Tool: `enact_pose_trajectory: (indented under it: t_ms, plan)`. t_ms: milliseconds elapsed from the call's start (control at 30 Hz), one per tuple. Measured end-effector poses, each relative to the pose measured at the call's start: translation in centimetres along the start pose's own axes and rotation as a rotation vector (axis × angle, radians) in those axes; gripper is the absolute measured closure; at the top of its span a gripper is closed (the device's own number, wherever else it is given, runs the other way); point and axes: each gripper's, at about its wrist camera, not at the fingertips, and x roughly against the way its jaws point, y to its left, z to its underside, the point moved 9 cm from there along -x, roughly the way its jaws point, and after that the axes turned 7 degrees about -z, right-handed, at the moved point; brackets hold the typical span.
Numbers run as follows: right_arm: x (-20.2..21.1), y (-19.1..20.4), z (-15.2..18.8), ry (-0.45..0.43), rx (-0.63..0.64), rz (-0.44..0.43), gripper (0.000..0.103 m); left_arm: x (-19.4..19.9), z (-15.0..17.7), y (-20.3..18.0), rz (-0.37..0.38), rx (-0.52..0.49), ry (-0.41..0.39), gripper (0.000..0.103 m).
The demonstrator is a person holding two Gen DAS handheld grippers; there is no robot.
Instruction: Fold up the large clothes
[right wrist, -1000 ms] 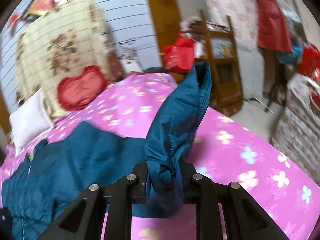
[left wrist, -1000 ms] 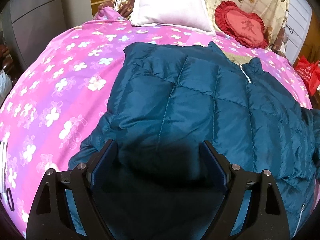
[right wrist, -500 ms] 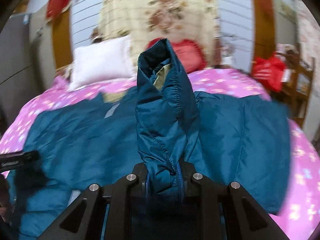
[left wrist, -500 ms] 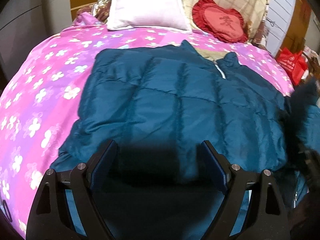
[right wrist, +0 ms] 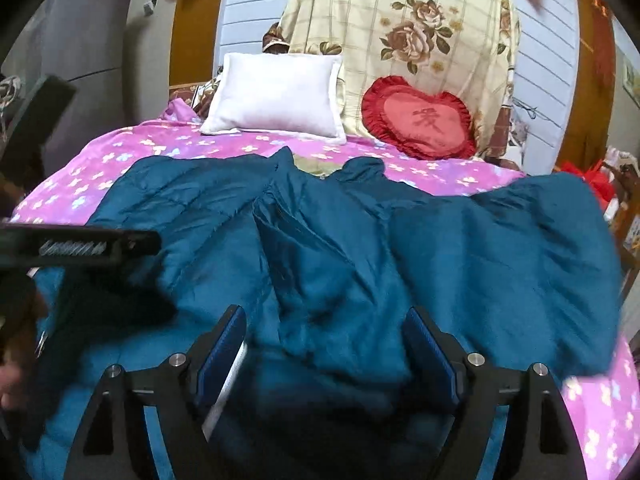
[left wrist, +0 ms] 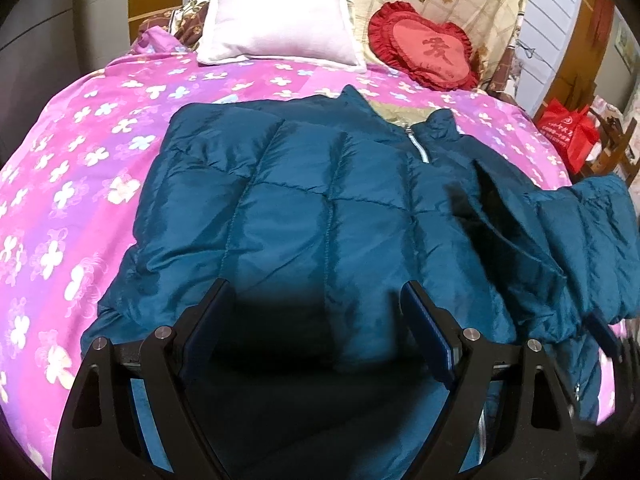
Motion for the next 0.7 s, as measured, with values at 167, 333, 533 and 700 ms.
enact_pose_trajectory:
  t_ms: [167,333,533,700]
  plan:
    - [3.2,-4.0,4.7,0.088,-0.015,0.188,0.019,1.5,-0.1,-2.6,0.121,-0.016,-0.037,0.017]
    - [3.9,-10.6,9.3,0.153,-0.299,0.254,0.019,3.6,0.8,-7.7,0.311,-0.091,-0.045,0.017]
    - [2.8,-11.6,10.3,0.194,-0.375,0.204,0.014,2.9,1.0,-11.6,0.388,-0.147,-0.053,0.017]
    - [2.4,-10.8,10.2,0.207,-0.329,0.205,0.014,1.2,1.3,-12.4,0.408,-0.141,-0.016,0.017]
